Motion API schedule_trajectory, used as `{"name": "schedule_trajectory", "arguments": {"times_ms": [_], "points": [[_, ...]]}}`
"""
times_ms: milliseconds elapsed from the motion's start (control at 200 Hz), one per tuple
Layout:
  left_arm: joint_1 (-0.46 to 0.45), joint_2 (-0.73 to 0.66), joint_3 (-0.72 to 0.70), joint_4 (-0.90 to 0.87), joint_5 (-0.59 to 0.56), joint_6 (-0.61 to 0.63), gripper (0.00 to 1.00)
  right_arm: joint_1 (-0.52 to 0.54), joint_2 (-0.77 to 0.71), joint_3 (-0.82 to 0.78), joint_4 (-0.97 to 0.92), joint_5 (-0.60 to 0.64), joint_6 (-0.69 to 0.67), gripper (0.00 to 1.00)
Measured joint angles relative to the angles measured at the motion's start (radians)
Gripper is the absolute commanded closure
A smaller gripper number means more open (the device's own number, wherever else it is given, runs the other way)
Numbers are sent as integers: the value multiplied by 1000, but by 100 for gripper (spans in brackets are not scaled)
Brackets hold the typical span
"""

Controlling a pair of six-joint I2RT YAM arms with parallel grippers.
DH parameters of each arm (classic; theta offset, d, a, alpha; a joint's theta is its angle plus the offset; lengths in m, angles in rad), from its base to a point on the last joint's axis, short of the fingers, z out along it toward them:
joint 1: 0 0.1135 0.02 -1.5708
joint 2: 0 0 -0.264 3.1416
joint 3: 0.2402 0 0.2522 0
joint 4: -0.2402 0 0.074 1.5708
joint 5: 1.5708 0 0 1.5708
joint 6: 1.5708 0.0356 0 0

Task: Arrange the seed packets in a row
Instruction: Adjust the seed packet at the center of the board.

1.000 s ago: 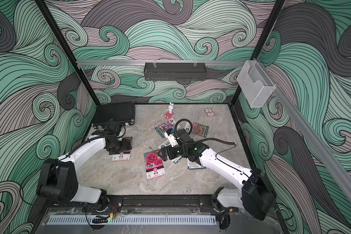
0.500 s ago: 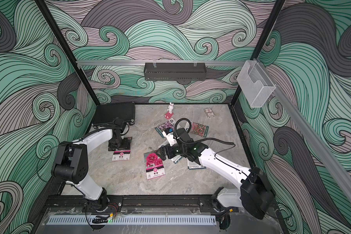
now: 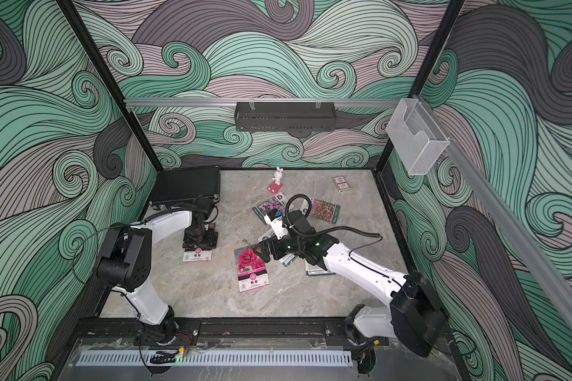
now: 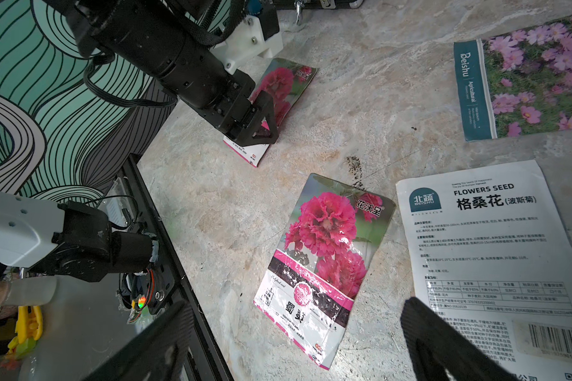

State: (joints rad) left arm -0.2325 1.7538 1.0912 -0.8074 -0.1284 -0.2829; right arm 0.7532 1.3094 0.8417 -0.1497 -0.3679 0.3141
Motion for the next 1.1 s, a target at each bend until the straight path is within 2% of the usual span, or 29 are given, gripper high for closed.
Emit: {"name": "schedule_trajectory", "arguments": {"times_ms": [175,770,901,1101], "points": [[6,43,27,-9,-23,2,18,0,-6,-10,10,0,0,0],[76,33,21,-19,-62,6,19,0,-6,-12,19,-3,-3,0],[72,-20,13,-28,-51,2,21,0,-6,-14,11,1,-2,1],[29,-193,24,-28,-24,-14,20,0,-4,-20,-13,5,22,1]]}}
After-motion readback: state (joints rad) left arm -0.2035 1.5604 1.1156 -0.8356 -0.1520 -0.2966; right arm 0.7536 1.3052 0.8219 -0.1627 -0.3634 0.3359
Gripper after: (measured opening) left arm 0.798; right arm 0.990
